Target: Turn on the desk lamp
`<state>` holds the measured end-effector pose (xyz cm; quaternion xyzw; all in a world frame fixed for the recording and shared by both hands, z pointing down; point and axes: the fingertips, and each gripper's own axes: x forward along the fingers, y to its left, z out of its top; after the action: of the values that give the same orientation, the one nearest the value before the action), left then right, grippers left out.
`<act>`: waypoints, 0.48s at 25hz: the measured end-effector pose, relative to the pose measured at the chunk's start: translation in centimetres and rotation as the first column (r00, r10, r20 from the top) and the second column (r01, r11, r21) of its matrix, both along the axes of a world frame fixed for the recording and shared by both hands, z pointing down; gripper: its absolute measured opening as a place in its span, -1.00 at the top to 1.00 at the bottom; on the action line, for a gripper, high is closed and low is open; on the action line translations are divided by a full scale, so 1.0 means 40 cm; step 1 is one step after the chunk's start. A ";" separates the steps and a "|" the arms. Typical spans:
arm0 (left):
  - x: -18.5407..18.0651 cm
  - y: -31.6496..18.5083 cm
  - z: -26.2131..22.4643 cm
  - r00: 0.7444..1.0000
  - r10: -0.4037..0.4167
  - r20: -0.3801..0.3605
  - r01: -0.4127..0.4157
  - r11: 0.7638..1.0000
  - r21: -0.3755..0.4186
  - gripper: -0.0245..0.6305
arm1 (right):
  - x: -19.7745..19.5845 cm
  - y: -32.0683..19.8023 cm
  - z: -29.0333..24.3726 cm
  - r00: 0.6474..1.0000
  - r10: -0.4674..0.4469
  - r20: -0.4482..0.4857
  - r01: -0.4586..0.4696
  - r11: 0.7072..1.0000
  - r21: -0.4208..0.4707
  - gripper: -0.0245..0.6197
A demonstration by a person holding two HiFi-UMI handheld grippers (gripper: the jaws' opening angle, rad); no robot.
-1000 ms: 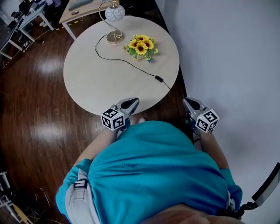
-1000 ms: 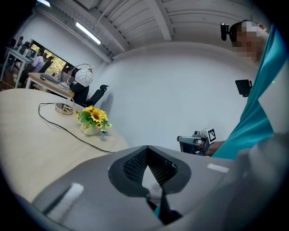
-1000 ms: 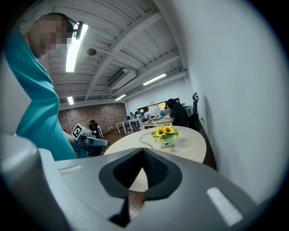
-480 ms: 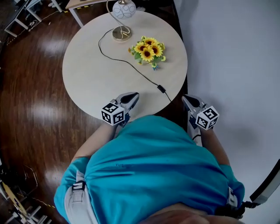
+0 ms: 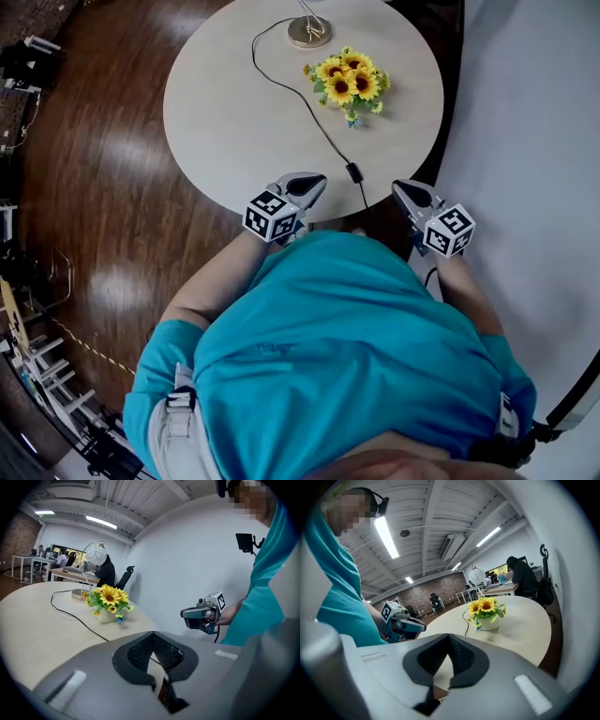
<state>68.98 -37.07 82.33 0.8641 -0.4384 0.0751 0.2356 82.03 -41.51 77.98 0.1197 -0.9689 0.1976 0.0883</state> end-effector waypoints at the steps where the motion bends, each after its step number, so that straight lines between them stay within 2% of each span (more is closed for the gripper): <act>1: 0.023 -0.012 0.024 1.000 -0.002 0.018 0.002 1.000 -0.019 0.87 | 0.004 -0.002 0.014 1.000 -0.016 -0.002 0.016 1.000 -0.006 0.92; 6: 0.106 -0.075 0.197 0.988 0.053 0.143 -0.036 0.992 -0.125 0.87 | 0.016 -0.003 0.082 0.999 -0.039 0.016 0.040 0.998 -0.039 0.92; 12: 0.165 -0.133 0.368 0.952 0.166 0.259 -0.114 0.972 -0.206 0.87 | 0.058 -0.010 0.120 0.999 0.038 0.015 -0.037 0.997 -0.074 0.92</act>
<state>75.59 -42.39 97.05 0.8482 -0.3951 0.2517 0.2473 84.34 -41.91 82.76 0.1330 -0.9593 0.2357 0.0808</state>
